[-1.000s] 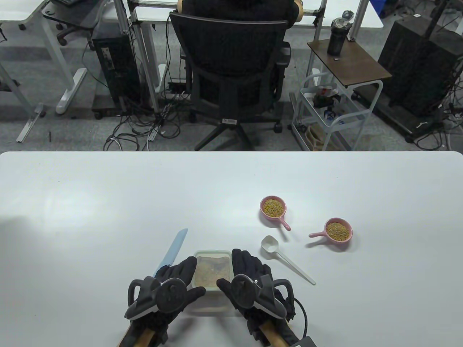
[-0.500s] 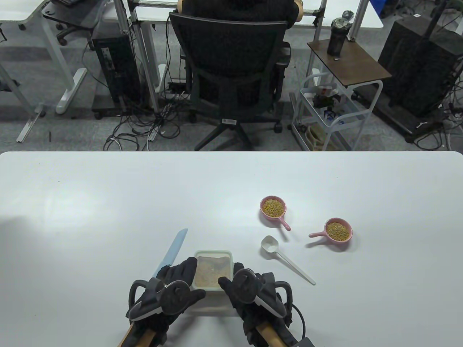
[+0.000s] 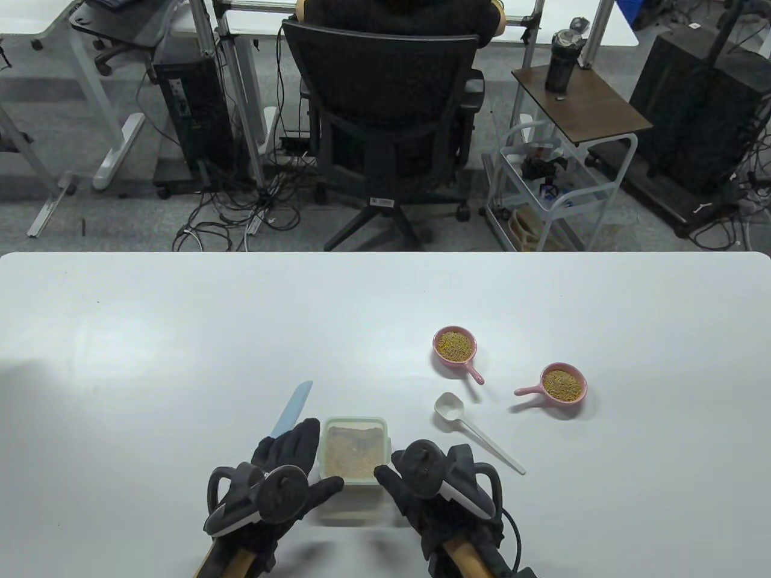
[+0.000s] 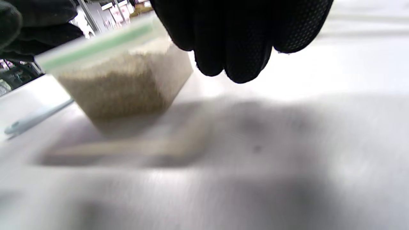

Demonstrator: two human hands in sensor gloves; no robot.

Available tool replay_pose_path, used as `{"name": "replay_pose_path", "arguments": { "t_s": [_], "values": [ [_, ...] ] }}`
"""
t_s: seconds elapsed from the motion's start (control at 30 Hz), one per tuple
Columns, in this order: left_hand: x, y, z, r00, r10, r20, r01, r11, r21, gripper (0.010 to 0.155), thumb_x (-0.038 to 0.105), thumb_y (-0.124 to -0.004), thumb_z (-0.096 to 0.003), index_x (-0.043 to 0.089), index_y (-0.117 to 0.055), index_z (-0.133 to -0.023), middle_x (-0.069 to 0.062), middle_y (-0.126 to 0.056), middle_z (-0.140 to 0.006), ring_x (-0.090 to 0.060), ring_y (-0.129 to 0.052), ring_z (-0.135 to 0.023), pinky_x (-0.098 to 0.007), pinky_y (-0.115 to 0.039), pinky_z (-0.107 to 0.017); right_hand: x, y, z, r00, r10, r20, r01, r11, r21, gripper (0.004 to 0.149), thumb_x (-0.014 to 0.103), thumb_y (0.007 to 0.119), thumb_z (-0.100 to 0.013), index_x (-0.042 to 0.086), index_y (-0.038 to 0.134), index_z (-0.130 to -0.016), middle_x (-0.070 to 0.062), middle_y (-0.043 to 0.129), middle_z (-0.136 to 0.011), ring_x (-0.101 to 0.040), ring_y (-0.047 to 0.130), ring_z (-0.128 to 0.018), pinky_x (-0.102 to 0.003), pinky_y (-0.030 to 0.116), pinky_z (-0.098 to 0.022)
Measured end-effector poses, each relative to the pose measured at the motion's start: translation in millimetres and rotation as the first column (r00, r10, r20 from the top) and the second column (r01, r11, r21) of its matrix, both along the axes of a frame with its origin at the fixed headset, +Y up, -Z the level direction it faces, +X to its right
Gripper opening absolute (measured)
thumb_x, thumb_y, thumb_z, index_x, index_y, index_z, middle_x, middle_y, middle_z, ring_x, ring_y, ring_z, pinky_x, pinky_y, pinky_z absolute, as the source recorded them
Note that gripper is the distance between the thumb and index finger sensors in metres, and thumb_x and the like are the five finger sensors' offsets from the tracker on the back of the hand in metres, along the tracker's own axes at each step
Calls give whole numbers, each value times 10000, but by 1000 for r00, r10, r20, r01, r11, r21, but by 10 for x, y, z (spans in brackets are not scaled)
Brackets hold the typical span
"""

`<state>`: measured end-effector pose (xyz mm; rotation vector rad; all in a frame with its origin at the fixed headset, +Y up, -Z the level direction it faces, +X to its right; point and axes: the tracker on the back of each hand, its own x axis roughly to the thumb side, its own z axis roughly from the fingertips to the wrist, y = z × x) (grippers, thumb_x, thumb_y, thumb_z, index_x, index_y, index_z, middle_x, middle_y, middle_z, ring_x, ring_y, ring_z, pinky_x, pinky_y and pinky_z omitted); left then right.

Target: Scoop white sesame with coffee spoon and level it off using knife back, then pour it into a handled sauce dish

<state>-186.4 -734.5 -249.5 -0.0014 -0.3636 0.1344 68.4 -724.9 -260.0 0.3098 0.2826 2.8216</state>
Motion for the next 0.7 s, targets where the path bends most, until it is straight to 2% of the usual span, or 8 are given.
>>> {"name": "replay_pose_path", "arguments": {
  "t_s": [0.07, 0.13, 0.23, 0.33, 0.4, 0.5, 0.57, 0.7],
  "values": [
    [-65, 58, 14, 999, -3, -54, 7, 998, 63, 954, 696, -537, -545, 74, -292, -1225, -203, -515, -1262, -461, -625, -1147, -648, -491, -816, 64, 110, 41, 1000, -12, 16, 10, 995, 102, 627, 540, 545, -605, 143, 754, -1042, -136, 876, -974, -390, 894, -810, -594, 696, -628],
    [-160, 121, 28, 993, 6, -114, 10, 990, 143, 975, 702, -530, -548, 75, -220, -1227, -212, -431, -1280, -475, -542, -1171, -658, -452, -817, 166, 233, 121, 998, -39, 49, 25, 964, 266, 615, 541, 556, -600, 172, 737, -1057, -119, 850, -1009, -388, 866, -854, -595, 682, -649],
    [-362, 233, 67, 973, 99, -208, -33, 953, 300, 982, 704, -522, -553, 88, -160, -1226, -214, -331, -1296, -504, -419, -1183, -674, -396, -810, 338, 323, 245, 988, -77, 134, -1, 865, 502, 633, 561, 571, -584, 245, 603, -1131, -103, 635, -1172, -396, 690, -1020, -610, 593, -723],
    [-552, 265, 76, 946, 173, -274, -60, 925, 376, 963, 703, -511, -558, 117, -145, -1229, -203, -264, -1302, -518, -327, -1178, -679, -356, -801, 474, 339, 269, 971, -103, 214, -53, 785, 618, 662, 571, 569, -575, 276, 488, -1162, -98, 461, -1233, -402, 532, -1093, -627, 506, -751],
    [-650, 221, 39, 938, 134, -321, -12, 935, 354, 959, 715, -490, -555, 143, -120, -1230, -184, -202, -1303, -524, -236, -1164, -686, -316, -791, 551, 312, 243, 955, -133, 264, -65, 776, 627, 692, 585, 554, -571, 290, 394, -1176, -99, 352, -1250, -415, 419, -1117, -641, 445, -757],
    [-748, 96, -44, 924, 40, -380, 60, 967, 247, 953, 740, -441, -550, 188, -54, -1223, -174, -102, -1291, -498, -114, -1133, -685, -243, -768, 644, 228, 169, 930, -163, 328, -81, 782, 618, 714, 595, 542, -568, 303, 312, -1178, -106, 250, -1251, -427, 311, -1118, -660, 374, -750],
    [-805, -12, -108, 915, -13, -403, 81, 985, 151, 947, 750, -408, -549, 207, -2, -1211, -173, -50, -1282, -494, -68, -1122, -682, -195, -751, 703, 134, 93, 913, -105, 394, -146, 818, 557, 732, 610, 525, -566, 303, 270, -1180, -118, 188, -1248, -443, 240, -1111, -685, 310, -730],
    [-864, -103, -166, 903, -36, -428, 81, 993, 87, 952, 756, -403, -545, 216, 22, -1204, -174, -25, -1277, -492, -44, -1117, -685, -162, -732, 770, -20, 15, 892, -4, 452, -206, 887, 413, 759, 640, 478, -567, 311, 182, -1183, -129, 91, -1241, -458, 135, -1097, -709, 229, -707]
  ]
}}
